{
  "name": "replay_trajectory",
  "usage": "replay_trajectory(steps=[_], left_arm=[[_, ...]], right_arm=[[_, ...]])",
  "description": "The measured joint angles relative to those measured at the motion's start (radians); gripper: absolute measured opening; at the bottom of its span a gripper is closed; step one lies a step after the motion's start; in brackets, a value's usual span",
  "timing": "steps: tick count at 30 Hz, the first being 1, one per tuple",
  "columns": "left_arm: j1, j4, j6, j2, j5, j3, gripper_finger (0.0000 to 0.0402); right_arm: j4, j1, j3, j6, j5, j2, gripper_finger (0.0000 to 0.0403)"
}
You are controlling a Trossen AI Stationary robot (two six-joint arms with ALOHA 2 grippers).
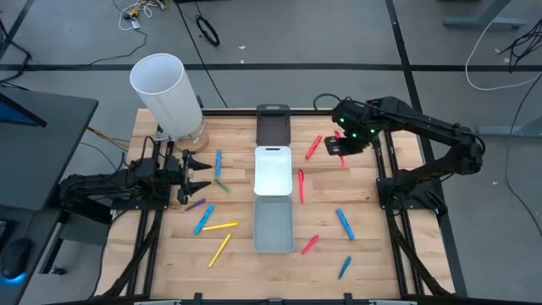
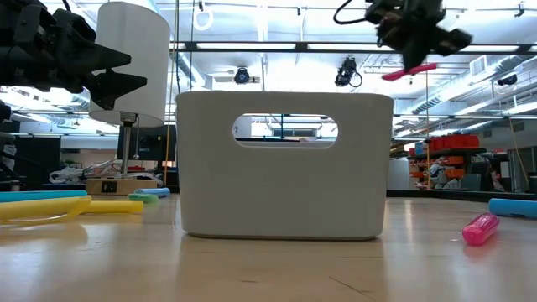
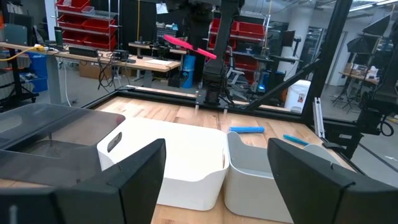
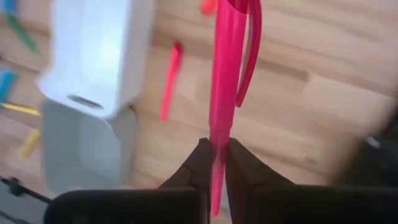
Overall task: Pick & Place Markers
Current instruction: Put the large pink pen into the black bin
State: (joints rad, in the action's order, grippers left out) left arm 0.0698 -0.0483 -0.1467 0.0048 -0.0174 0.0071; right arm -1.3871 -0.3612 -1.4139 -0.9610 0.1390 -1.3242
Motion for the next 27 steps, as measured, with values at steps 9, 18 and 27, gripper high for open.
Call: replay_trajectory(steps=[9,18,27], left_arm=[[0.0,0.0,0.0,0.0,0.0,0.0,0.0288],[0.0,0.0,0.0,0.0,0.0,0.0,0.0288],[0.0,0.0,0.0,0.0,0.0,0.0,0.0288]], right_arm=[[0.354,-0.052,0.0,0.002,0.031,-0.114,0.0019],[0.577,-0.117,0.0,0.001,0.129,-0.223,0.0018],[0.552,-0.176,-0.163,0.064,0.157,-0.345,0.0012]])
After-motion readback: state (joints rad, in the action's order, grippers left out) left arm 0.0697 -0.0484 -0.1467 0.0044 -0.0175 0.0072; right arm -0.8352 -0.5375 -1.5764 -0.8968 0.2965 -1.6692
